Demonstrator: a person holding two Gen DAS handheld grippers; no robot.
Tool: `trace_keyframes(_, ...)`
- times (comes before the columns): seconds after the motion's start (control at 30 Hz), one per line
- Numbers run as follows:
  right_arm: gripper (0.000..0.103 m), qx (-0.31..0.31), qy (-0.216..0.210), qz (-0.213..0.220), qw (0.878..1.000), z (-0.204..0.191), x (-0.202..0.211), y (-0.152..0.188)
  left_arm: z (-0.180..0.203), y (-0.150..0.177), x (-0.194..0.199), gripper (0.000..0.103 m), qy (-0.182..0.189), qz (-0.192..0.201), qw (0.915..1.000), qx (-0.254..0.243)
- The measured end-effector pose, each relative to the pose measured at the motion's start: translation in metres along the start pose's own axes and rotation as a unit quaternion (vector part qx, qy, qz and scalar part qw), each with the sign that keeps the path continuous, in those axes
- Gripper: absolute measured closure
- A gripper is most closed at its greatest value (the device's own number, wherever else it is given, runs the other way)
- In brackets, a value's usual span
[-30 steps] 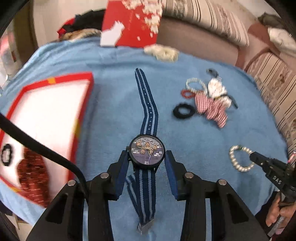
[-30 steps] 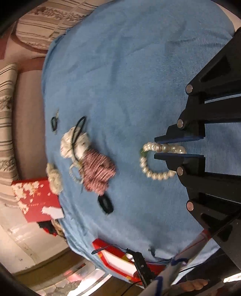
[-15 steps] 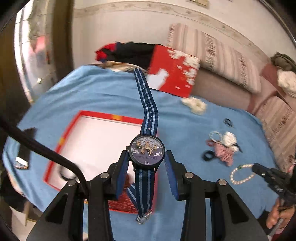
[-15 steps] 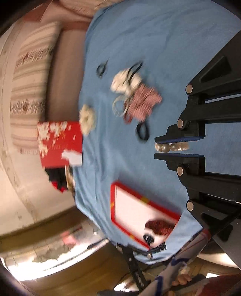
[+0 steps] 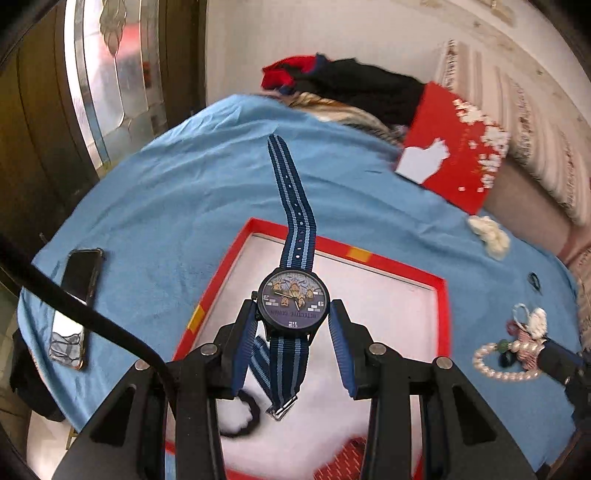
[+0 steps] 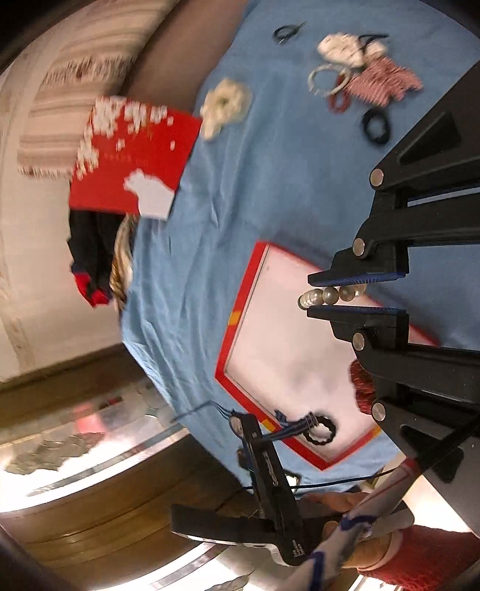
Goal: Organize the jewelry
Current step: 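Carry the watch and pearl bracelet over the tray and lower them inside, then open both grippers to release the items and withdraw from the tray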
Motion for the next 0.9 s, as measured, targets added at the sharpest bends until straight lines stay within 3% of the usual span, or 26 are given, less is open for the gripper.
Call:
trace_keyframes(0.13, 0.092, 0.005, -0.005, -0.030, 1.000, -0.009, -0.048, -0.010, -0.004, -0.006, -0.034, 0.065, -0.013, -0.016, 0.9998, 0.005)
trace_keyframes(0.3, 0.092, -0.016, -0.041, -0.047, 0.998, -0.015, -0.097, -0.023, -0.011, -0.013, -0.070, 0.065, -0.018, -0.036, 0.9990, 0.017)
trace_keyframes(0.4, 0.092, -0.021, -0.029, -0.058, 0.998, -0.003, -0.119, -0.023, -0.011, -0.013, -0.089, 0.065, -0.021, -0.050, 0.9983, 0.020)
trace_keyframes(0.57, 0.092, -0.033, 0.008, -0.072, 0.997, 0.029, -0.134, -0.018, -0.005, -0.011, -0.103, 0.064, -0.021, -0.058, 0.9980, 0.014)
trace_keyframes(0.83, 0.091, -0.042, 0.032, -0.079, 0.995, 0.057, -0.139, -0.014, 0.000, -0.012, -0.111, 0.064, -0.020, -0.064, 0.9974, 0.028)
trace_keyframes(0.9, 0.083, -0.040, 0.034, -0.078, 0.996, 0.058, -0.139, -0.015, -0.001, -0.015, -0.107, 0.064, -0.020, -0.055, 0.9977, 0.033)
Point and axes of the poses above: each gripper's, at about its wrist camera, not at the fingertips, and x roughly against the way its jaws point, z to its right, y to its underside, the point moved 8 cm from there along -x, roughly the way its jaws point, and after that the axes turned 15 degrees about -y, right-handed, at the moved point
